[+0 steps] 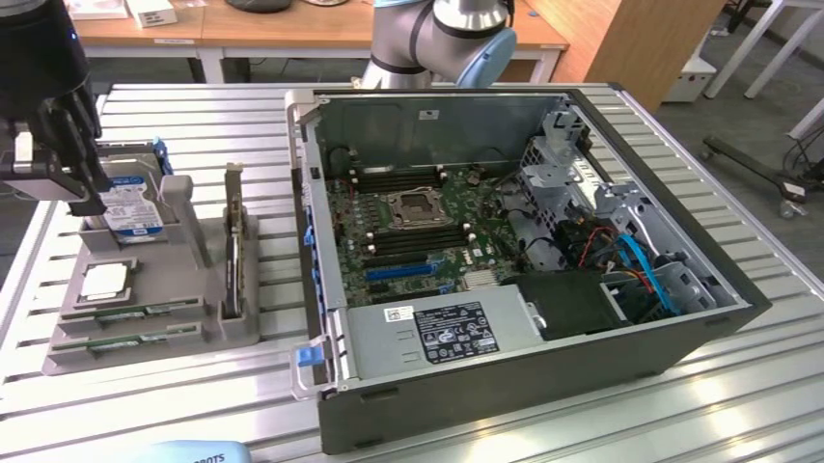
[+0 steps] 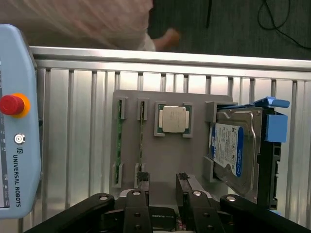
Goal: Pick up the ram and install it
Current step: 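Pick up the ram and move it above insertion slot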
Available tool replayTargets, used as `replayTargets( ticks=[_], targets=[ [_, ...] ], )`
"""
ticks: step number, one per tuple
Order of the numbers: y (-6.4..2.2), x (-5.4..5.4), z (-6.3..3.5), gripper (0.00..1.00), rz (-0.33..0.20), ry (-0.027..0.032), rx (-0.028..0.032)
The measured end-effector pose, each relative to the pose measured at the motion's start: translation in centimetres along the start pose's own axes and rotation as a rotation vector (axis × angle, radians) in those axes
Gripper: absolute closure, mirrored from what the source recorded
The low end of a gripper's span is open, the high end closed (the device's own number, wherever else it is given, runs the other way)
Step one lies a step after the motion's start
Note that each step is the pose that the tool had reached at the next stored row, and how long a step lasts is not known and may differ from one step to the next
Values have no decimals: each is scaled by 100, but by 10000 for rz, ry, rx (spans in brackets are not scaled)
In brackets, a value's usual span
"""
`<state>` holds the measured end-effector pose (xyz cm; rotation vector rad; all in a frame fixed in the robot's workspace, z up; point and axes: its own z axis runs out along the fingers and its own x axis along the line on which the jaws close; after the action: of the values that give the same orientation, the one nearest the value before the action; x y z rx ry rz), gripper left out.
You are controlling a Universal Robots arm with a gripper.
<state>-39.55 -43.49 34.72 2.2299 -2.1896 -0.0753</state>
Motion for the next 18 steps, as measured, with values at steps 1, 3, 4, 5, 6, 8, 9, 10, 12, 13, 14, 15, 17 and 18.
replayTargets(
  ticks=[1,3,4,5,6,8,9,10,12,13,14,15,17,18],
  targets=[
    [-1,0,23,65,0,-3,0],
    [-5,2,107,65,-1,-14,1],
    [-6,3,129,65,-1,-13,0],
    [-7,4,154,65,-1,-13,0],
    [-8,4,167,65,-1,-13,0],
    [-9,5,189,65,-1,-13,0],
    [-9,5,201,65,-1,-14,0],
    [-9,5,211,65,-1,-14,-1],
    [-10,5,231,65,-1,-16,-1],
    [-11,6,243,65,-1,-17,1],
    [-11,6,253,65,-1,-19,1],
    [-12,6,262,65,-1,-19,0],
    [-13,7,281,65,-1,-20,1],
    [-13,7,291,65,-1,-20,0]
  ],
)
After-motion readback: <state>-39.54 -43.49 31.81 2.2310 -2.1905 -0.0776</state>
